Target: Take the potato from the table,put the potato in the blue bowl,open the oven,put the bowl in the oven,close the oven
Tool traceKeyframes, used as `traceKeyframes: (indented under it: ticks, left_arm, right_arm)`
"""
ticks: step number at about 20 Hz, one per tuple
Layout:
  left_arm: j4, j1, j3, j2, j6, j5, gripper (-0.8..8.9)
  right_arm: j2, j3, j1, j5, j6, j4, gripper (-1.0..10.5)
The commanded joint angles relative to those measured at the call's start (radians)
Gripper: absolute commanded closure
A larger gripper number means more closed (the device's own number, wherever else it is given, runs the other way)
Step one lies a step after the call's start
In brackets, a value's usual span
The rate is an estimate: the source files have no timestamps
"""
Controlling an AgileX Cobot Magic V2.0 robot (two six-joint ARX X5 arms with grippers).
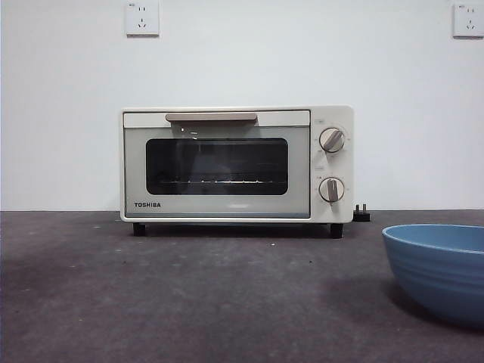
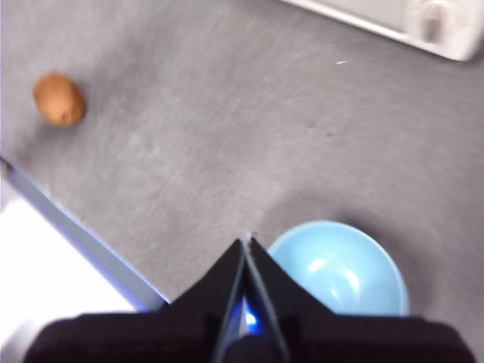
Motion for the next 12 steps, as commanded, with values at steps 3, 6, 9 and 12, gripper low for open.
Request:
traceKeyframes:
  ticks: [3,6,9,12]
  left_arm:
    - [-0.034,-0.004,0.002,-0.002,0.035,0.002,8.19]
    - [-0.040,-0.004,0.002,-0.007,0.026,0.018,8.19]
    - [-0.040,-0.004,0.002,-0.010,-0.002,0.081,8.19]
    - [-0.040,-0.005,0.002,-0.010,-0.013,0.088,8.19]
  right_arm:
    - [0.119,0.006,0.174,0.037,-0.002,0.106,9.5]
    - [0.211,0.008,0.301,0.045,0.006,0.213,9.5]
    - [0.326,0.045,0.423,0.067,0.058,0.302,8.5]
    - [0.461,0.125,0.512,0.083,0.076,0.330,7.1]
